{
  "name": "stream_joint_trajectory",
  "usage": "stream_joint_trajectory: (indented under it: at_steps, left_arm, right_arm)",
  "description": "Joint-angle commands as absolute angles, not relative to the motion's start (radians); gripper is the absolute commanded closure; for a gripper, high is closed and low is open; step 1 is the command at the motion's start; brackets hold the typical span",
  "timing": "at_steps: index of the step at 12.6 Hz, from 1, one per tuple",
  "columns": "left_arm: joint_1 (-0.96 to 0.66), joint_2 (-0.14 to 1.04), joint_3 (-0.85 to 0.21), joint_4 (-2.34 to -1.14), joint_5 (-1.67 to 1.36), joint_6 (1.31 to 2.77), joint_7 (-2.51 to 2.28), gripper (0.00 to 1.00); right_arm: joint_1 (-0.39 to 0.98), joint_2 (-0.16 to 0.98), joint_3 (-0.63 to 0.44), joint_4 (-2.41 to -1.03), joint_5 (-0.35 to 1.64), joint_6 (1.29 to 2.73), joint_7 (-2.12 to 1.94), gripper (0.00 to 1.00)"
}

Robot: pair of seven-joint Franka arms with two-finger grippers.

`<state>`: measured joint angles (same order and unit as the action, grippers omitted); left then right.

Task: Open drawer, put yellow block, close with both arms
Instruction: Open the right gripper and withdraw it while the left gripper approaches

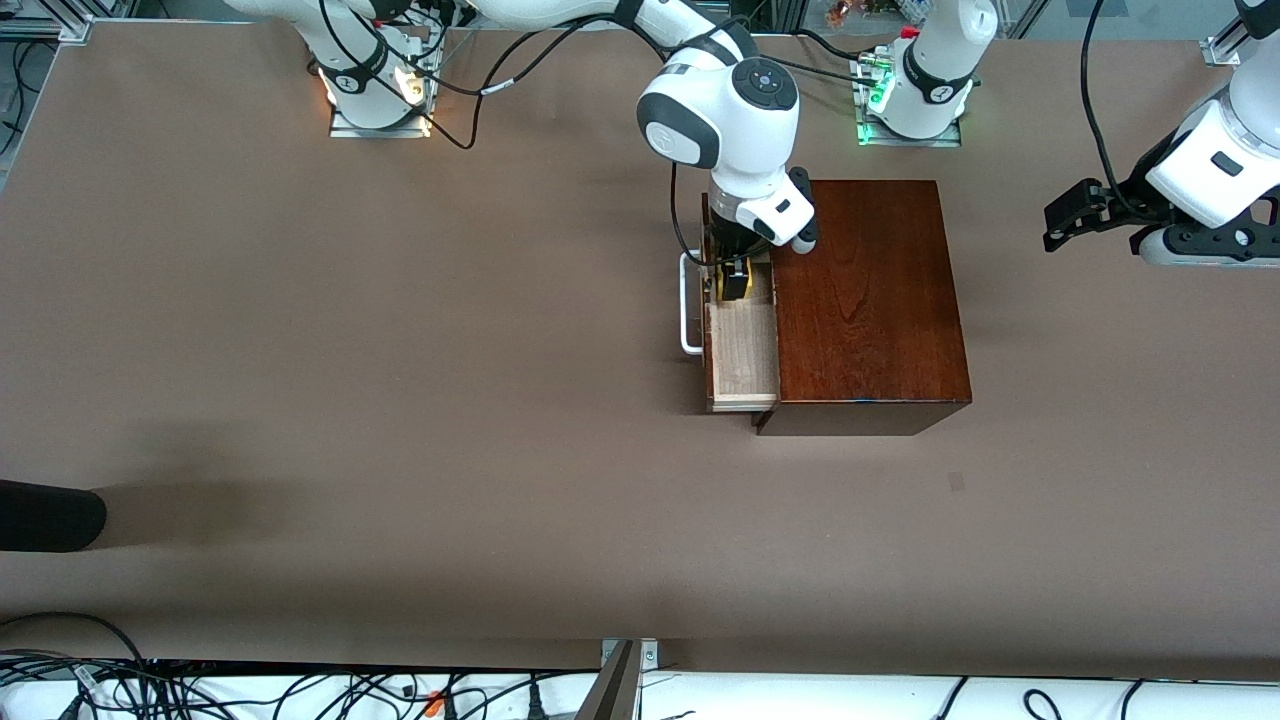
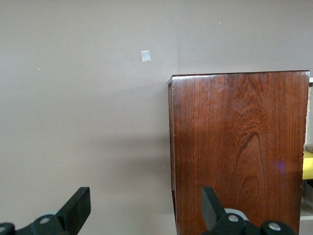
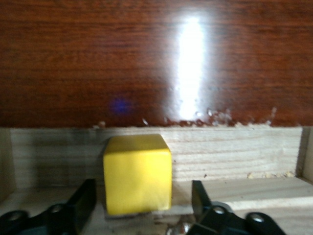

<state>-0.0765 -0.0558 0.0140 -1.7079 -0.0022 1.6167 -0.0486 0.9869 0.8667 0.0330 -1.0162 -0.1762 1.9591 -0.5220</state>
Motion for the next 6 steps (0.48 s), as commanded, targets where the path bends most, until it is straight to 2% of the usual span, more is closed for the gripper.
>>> stream_joint_trajectory:
  at_steps: [1,4,6]
  left_arm:
    - [-0.069,-0.049,0.015,-1.683,-0.028,1.594,-0.031,0.0]
    - [-0.077,-0.031,0.015,-1.677,-0.029,1.571,-0.031,0.0]
    - [-0.09,-0.026,0.011,-1.669,-0.032,1.542,-0.029,0.0]
  right_arm:
    - [0.98,0.812,0.032,-0.968,-0.144,1.831,-0.526,0.0]
    - [0.91,0.688,0.029,-0.966,-0.098,1.744,-0.526,0.0]
    - [0.817,0.648,0.029,-0.966,-0.071,1.738,-0.528,0.0]
